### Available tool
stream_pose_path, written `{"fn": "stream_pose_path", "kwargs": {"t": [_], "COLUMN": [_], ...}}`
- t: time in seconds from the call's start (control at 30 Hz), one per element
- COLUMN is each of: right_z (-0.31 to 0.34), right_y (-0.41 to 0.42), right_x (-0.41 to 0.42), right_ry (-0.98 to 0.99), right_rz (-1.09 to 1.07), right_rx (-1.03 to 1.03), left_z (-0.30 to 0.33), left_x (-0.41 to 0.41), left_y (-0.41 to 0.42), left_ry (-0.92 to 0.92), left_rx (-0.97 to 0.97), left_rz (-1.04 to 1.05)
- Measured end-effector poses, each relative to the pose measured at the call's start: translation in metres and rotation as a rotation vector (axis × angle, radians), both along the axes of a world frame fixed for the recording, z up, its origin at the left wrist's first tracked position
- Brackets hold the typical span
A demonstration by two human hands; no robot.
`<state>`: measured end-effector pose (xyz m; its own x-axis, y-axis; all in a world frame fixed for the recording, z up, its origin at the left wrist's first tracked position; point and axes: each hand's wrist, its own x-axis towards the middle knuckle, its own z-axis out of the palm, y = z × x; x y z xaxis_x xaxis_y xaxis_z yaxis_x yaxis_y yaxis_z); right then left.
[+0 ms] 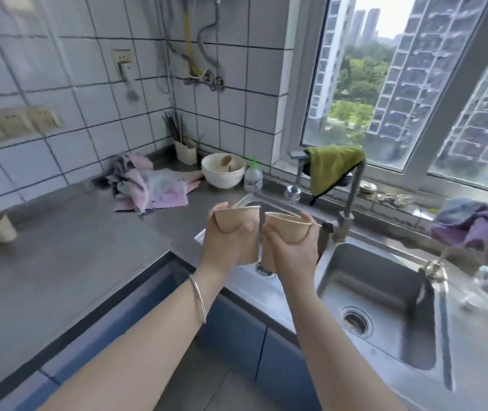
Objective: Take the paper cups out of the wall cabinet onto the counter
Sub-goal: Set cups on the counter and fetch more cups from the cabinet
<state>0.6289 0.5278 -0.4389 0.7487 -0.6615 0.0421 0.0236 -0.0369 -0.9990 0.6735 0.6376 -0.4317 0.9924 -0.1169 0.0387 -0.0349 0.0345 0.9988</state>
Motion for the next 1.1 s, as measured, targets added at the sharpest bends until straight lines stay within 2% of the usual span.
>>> {"fn": "stream_pose_path", "kwargs": {"t": [0.2,0.33,0.53,0.87,1.1], "right_z": [-0.026,-0.044,-0.062,-0.095,-0.113], "right_y": [0.097,0.149,0.229,0.354,0.425], "right_x": [0.101,0.176,0.271,0.377,0.452], "right_ry": [0.073,0.116,0.208,0.321,0.397], "right_rz": [0.255,0.429,0.688,0.881,0.866], "right_rx": [0.021,0.000,-0.056,-0.135,-0.126], "left_z": [-0.029,-0.048,-0.065,-0.101,-0.133], "left_x": [0.072,0.127,0.191,0.273,0.345], "left_y": [0.100,0.151,0.227,0.346,0.422], "left_ry": [0.044,0.078,0.121,0.241,0.289], "left_rx": [-0.045,-0.177,-0.180,-0.184,-0.149], "left_rz": [0.320,0.483,0.739,0.938,0.871]}}
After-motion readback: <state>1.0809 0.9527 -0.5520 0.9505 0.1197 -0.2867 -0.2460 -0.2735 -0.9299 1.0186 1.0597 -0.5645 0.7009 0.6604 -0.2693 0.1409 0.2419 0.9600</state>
